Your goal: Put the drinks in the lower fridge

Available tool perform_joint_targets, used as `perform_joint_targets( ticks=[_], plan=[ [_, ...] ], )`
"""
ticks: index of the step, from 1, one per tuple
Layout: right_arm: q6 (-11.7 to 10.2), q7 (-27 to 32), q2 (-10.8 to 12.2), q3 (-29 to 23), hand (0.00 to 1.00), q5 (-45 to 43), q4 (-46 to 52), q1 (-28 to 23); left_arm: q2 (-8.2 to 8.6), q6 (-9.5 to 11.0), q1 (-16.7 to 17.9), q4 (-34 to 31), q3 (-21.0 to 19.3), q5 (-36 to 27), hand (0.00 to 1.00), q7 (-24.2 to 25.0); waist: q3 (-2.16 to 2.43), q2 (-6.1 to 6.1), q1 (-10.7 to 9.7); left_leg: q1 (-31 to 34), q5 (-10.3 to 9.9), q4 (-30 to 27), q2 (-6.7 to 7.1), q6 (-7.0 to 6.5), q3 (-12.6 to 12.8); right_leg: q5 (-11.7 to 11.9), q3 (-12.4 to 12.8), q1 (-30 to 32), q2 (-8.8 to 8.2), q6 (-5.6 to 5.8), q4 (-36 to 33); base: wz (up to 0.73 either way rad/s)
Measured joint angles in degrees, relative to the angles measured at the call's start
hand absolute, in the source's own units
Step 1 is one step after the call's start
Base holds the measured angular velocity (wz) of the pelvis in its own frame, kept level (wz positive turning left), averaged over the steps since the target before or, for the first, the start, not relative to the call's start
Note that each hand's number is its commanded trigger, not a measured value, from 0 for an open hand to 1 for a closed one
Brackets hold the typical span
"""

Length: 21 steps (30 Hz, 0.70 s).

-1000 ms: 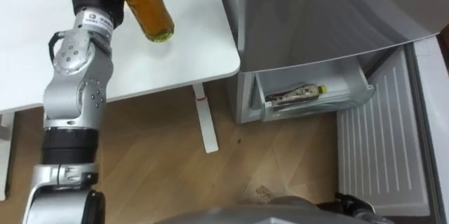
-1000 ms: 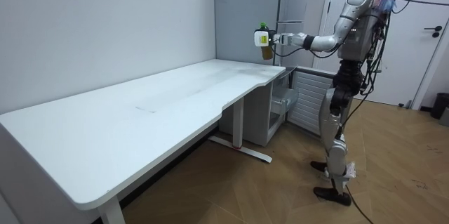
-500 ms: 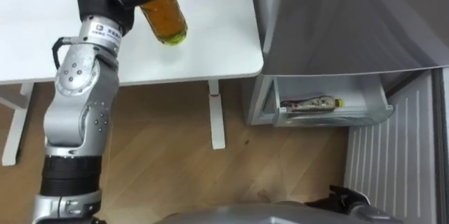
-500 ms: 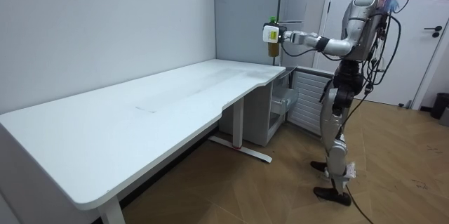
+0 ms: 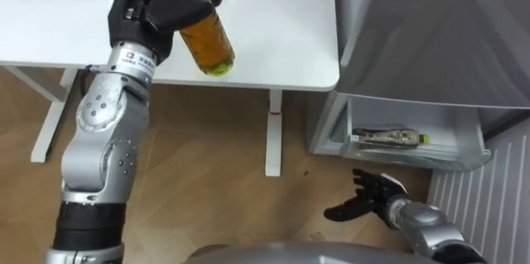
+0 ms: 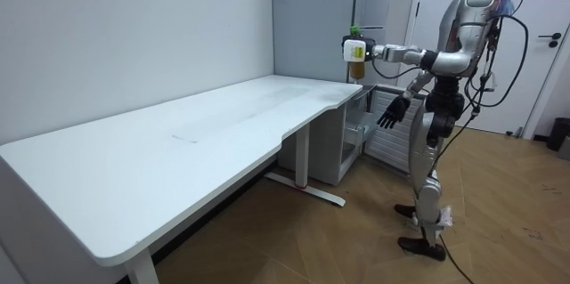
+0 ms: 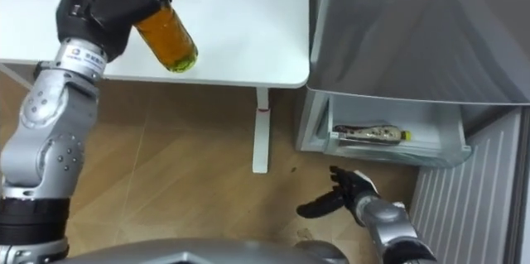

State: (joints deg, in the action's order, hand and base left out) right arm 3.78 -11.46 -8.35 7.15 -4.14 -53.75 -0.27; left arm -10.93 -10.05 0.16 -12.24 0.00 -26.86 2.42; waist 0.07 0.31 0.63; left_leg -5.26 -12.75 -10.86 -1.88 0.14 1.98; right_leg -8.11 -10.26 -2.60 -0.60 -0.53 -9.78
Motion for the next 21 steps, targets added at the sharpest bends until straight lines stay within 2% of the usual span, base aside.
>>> perform_joint_targets(
  ticks=[4, 7, 17, 21],
  plan=[
    [0.0, -0.2, 0.1, 0.8, 0.00, -1.4, 5.2, -1.1, 0.06, 0.0, 4.0, 0.0, 1.7, -0.2, 1.00, 1.0, -0.03, -0.44, 0.0, -0.3, 0.0, 0.0, 0.22, -0.02, -0.5, -0.2, -0.4, -0.4, -0.23, 0.16, 0.0, 0.05],
    [0.1, -0.4, 0.2, 1.9, 0.00, -1.5, 8.7, -1.7, 0.08, 0.0, 5.6, 0.0, 2.8, -0.8, 1.00, 1.3, -0.05, -1.07, 0.0, -0.2, 0.0, 0.0, 0.22, -0.02, -0.4, -0.2, -0.4, -0.4, -0.26, 0.15, -0.1, 0.00],
    [0.0, -3.9, 0.7, 4.2, 0.00, -0.7, 19.5, -2.8, 0.21, 0.0, 8.0, 1.3, 5.6, -2.3, 1.00, 3.4, -0.25, -1.04, 1.1, -0.2, 0.0, 0.0, 0.30, -0.03, -0.3, -0.3, -0.1, -0.3, -0.27, 0.23, -0.1, 0.00],
    [0.0, -7.1, 1.0, 4.8, 0.00, 0.6, 23.5, -3.0, 0.14, 0.0, 8.1, 4.9, 6.0, -2.3, 1.00, 5.9, -0.37, -0.94, 1.0, -0.3, 0.0, 0.1, 0.30, -0.03, -0.4, -0.3, -0.2, -0.4, -0.27, 0.24, 0.0, 0.00]
  ],
)
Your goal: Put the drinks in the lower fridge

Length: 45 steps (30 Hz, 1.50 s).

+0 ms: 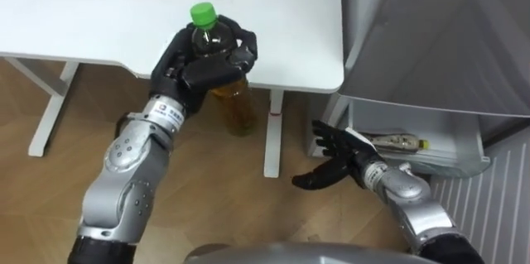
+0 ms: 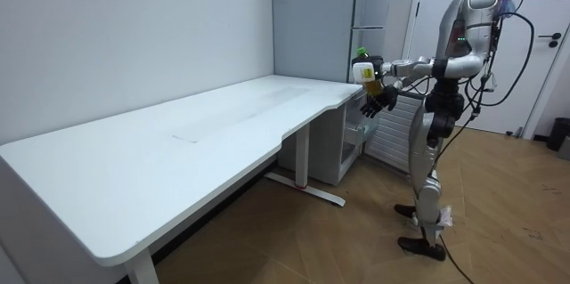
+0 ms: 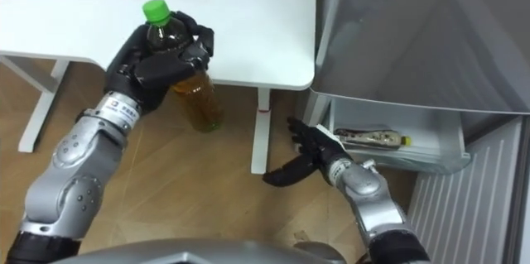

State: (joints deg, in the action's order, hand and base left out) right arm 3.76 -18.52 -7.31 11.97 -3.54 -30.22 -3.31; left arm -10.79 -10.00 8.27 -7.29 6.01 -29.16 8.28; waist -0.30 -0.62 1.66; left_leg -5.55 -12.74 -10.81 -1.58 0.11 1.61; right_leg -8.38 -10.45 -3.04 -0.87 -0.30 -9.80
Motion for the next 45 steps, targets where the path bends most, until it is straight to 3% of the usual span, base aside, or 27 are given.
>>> perform_joint_targets(
  ticks=[10, 17, 31, 41, 45],
  plan=[
    [-0.2, -3.9, -0.1, 1.5, 0.00, 5.3, 9.2, -0.7, 0.39, 0.3, 0.7, 0.7, 3.5, 0.1, 1.00, 1.6, -0.11, 0.10, -0.9, 0.3, 0.0, 0.0, 0.05, 0.00, 0.0, -0.1, -0.5, 0.1, -0.13, 0.11, 0.1, 0.01],
    [-0.3, -5.8, -0.1, 2.6, 0.00, 5.9, 10.7, -1.3, -0.13, 1.3, 0.7, 0.7, 6.3, 0.1, 1.00, 2.4, -0.45, 0.26, -1.9, 0.3, 0.0, 0.0, 0.04, 0.00, 0.2, -0.1, 0.0, 0.2, -0.03, 0.10, 0.1, -0.01],
    [-0.3, -12.7, -0.1, 2.7, 0.00, 5.8, 15.2, -1.9, -0.03, 1.7, 0.7, 0.7, 7.8, 0.1, 1.00, 6.0, -0.53, -0.35, -3.3, 0.2, 0.0, 0.1, -0.27, -0.01, 3.8, 0.0, 3.0, 1.9, 0.30, 0.06, -1.0, -0.12],
    [-0.2, -16.7, 0.1, 2.7, 0.00, 5.2, 15.3, -2.4, 0.40, 1.7, 0.7, 0.7, 7.5, 3.8, 1.00, 6.6, -0.63, -1.05, -2.9, -0.1, 0.0, 0.1, -0.94, 0.04, 5.0, 0.2, 4.0, 2.2, 1.02, -0.33, -1.2, -0.05],
    [-0.2, -17.5, -0.2, 3.5, 0.00, 5.4, 17.0, -2.3, 0.44, 1.9, 0.7, 0.7, 7.5, 6.1, 1.00, 6.4, -0.67, -1.42, -1.4, 0.1, -0.3, -0.6, -1.19, 0.36, 6.3, -0.3, 5.2, 4.2, 1.08, -0.80, -4.1, -0.21]
  ],
)
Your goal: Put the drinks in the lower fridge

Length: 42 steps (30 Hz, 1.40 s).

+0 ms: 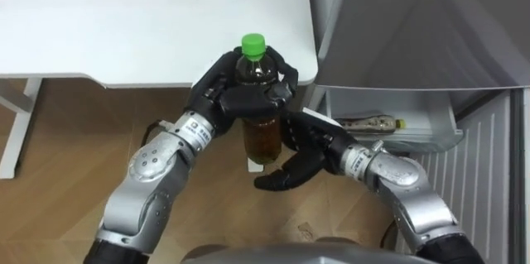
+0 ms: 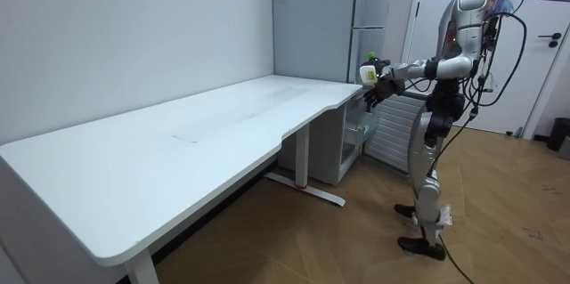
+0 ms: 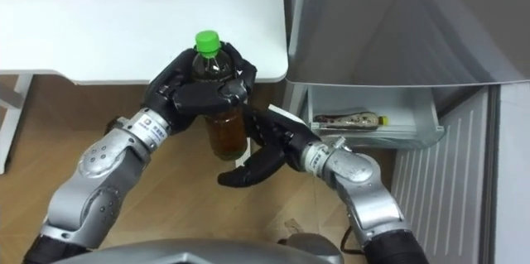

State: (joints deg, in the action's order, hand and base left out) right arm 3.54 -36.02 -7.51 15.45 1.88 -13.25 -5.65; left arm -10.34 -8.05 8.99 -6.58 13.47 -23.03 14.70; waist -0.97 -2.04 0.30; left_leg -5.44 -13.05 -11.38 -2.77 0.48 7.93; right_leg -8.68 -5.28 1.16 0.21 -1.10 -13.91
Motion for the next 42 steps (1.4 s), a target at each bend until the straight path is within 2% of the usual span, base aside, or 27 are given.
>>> perform_joint_targets(
  ticks=[3, 6, 9, 16, 22, 32, 37, 38, 39, 40, 41, 42],
  plan=[
    [-0.5, -0.4, -0.1, 0.2, 0.00, 0.1, 0.1, 0.0, -0.47, 0.6, 0.0, 0.1, 0.0, 0.4, 1.00, 0.0, -0.07, -1.01, 0.1, 0.3, -0.3, -1.4, -0.08, 0.30, -0.1, -0.9, 0.3, 1.0, -0.07, -0.38, -2.2, -0.05],
    [-1.0, -0.5, -0.9, 0.1, 0.00, -0.1, 0.1, 0.0, -0.65, 2.1, 0.0, 0.1, 0.0, 3.1, 1.00, 0.1, -0.07, -1.10, 0.1, 0.5, -1.1, -2.3, -0.62, 0.59, -0.3, -1.0, 0.9, 1.2, 0.25, -0.63, -2.1, -0.04],
    [-1.0, -1.0, -2.0, -1.0, 0.00, -0.1, 0.2, 0.1, -0.60, 3.0, 0.0, 0.1, 0.2, 5.2, 1.00, 1.1, -0.09, -1.02, 0.0, 0.7, -1.1, -2.2, -0.53, 0.63, -0.3, -1.0, 1.4, 1.9, 0.67, -0.66, -2.9, -0.03],
    [-1.1, -2.4, -2.3, -0.6, 0.00, 1.0, 0.8, 0.1, -1.67, 3.7, 0.0, 0.1, 2.3, 6.4, 1.00, 2.3, 0.00, 0.11, -1.5, 1.9, -1.1, -2.3, -0.47, 0.61, -0.6, -0.8, 0.5, 2.3, -0.01, -0.80, -2.7, 0.02],
    [-1.0, -1.5, -2.1, 0.6, 0.00, 9.3, 0.7, 0.9, -1.95, 3.7, 0.0, 0.2, 4.5, 6.4, 1.00, 2.4, -0.01, 0.24, -1.6, 1.8, -1.1, -2.1, -0.42, 0.59, -0.6, -0.8, 0.5, 2.1, -0.09, -0.71, -2.4, 0.00],
    [-1.0, -0.3, -2.0, 1.5, 0.00, 16.4, 0.1, 0.9, -1.74, 4.1, -1.1, 0.2, 4.6, 5.7, 1.00, 2.1, -0.04, 0.70, -1.5, 1.7, -1.1, -1.5, -0.47, 0.59, -0.2, -0.8, 0.1, 1.9, 0.06, -0.64, -1.6, 0.00],
    [-1.0, 0.0, -2.0, 2.6, 0.00, 22.0, -1.6, 0.9, -1.96, 4.3, -1.1, 0.2, 4.9, 5.7, 1.00, 2.1, -0.05, 1.68, -1.5, 0.7, -1.1, -0.9, -0.55, 0.58, -0.2, -0.1, 0.3, 0.2, 0.73, -0.40, 0.5, 0.00],
    [-1.0, 0.2, -2.1, 2.9, 0.09, 23.0, -1.9, 1.0, -1.96, 4.3, -1.1, 0.2, 5.0, 5.8, 1.00, 2.1, 0.00, 1.77, -1.4, 0.5, -1.1, -0.7, -0.55, 0.58, -0.2, -0.1, 0.4, 0.1, 0.77, -0.39, 0.5, 0.00],
    [-1.0, 0.7, -2.1, 3.3, 0.31, 23.9, -2.0, 1.0, -1.96, 4.3, -1.1, 0.2, 5.0, 5.8, 1.00, 2.2, 0.01, 1.82, -1.4, 0.0, -1.0, -0.2, -0.54, 0.53, -0.1, -0.1, 0.5, -0.1, 0.83, -0.38, 0.7, 0.00],
    [-1.0, 1.2, -2.3, 3.6, 0.69, 25.0, -2.2, 1.0, -1.99, 4.3, -1.1, 0.2, 5.0, 5.8, 1.00, 2.2, 0.02, 1.84, -1.3, -0.2, -1.0, 0.0, -0.55, 0.52, -0.1, 0.0, 0.5, -0.4, 0.89, -0.30, 1.1, 0.00],
    [-1.0, 1.3, -2.3, 3.6, 1.00, 25.6, -2.4, 1.0, -2.02, 4.3, -1.1, 0.2, 5.1, 5.8, 1.00, 2.2, 0.02, 1.84, -1.4, -0.3, -1.0, 0.0, -0.55, 0.51, -0.1, 0.0, 0.5, -0.6, 0.90, -0.26, 1.3, 0.00],
    [-1.0, 1.5, -2.1, 3.7, 1.00, 27.1, -3.3, 1.0, -2.03, 4.3, -1.1, 0.2, 5.2, 5.8, 1.00, 2.1, 0.04, 1.80, -1.4, -0.3, -1.0, 0.0, -0.54, 0.51, -0.1, 0.0, 0.5, -0.6, 0.89, -0.24, 1.3, 0.00]
  ],
)
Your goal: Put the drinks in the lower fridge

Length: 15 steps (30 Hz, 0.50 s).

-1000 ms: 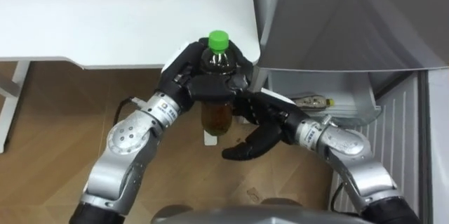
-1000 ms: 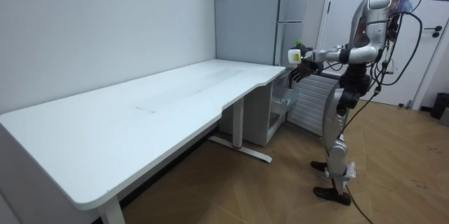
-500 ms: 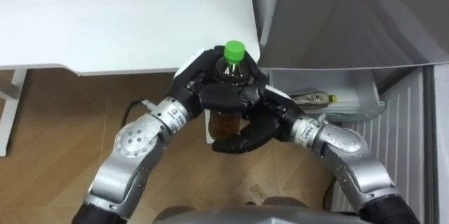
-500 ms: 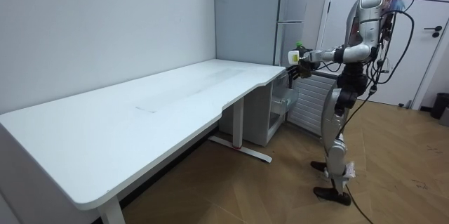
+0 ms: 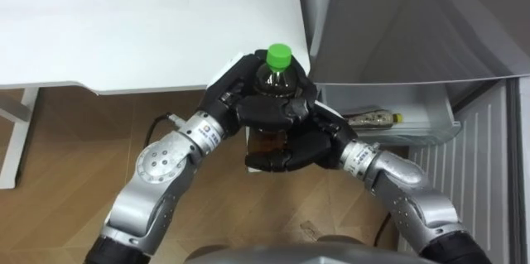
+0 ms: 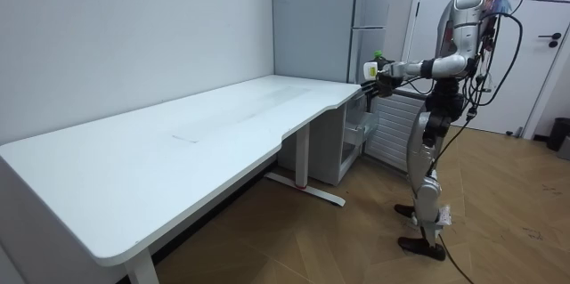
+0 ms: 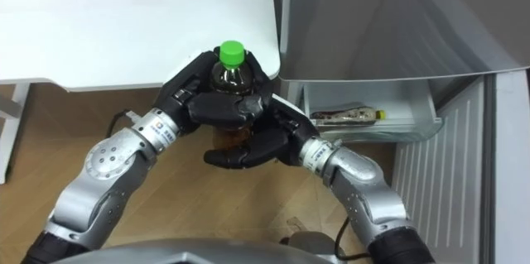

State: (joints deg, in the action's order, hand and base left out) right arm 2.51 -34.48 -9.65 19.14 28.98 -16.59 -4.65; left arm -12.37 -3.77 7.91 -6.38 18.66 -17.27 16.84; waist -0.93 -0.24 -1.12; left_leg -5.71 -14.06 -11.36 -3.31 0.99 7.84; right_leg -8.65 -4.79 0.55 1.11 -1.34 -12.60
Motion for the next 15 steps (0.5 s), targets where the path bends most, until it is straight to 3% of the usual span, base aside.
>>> perform_joint_targets(
  ticks=[9, 15],
  plan=[
    [-0.1, 1.2, 0.0, 0.9, 1.00, 3.2, -3.5, 0.1, -0.10, -0.9, 0.0, 0.0, 1.7, 0.2, 1.00, 0.2, 0.06, -0.65, -0.1, 0.4, 0.0, 0.1, -0.01, 0.00, -0.4, 0.0, -0.2, 0.1, 0.02, 0.02, 0.5, 0.00],
    [-2.5, 1.5, -0.6, 2.3, 1.00, 2.4, -4.2, 0.1, 0.02, -1.8, 0.0, 0.0, 1.8, -1.3, 1.00, -0.2, 0.03, -1.29, 0.0, 0.1, 0.0, 0.1, -0.01, 0.00, -0.3, 0.2, -0.2, -0.6, 0.05, 0.08, 1.0, 0.00]
  ],
)
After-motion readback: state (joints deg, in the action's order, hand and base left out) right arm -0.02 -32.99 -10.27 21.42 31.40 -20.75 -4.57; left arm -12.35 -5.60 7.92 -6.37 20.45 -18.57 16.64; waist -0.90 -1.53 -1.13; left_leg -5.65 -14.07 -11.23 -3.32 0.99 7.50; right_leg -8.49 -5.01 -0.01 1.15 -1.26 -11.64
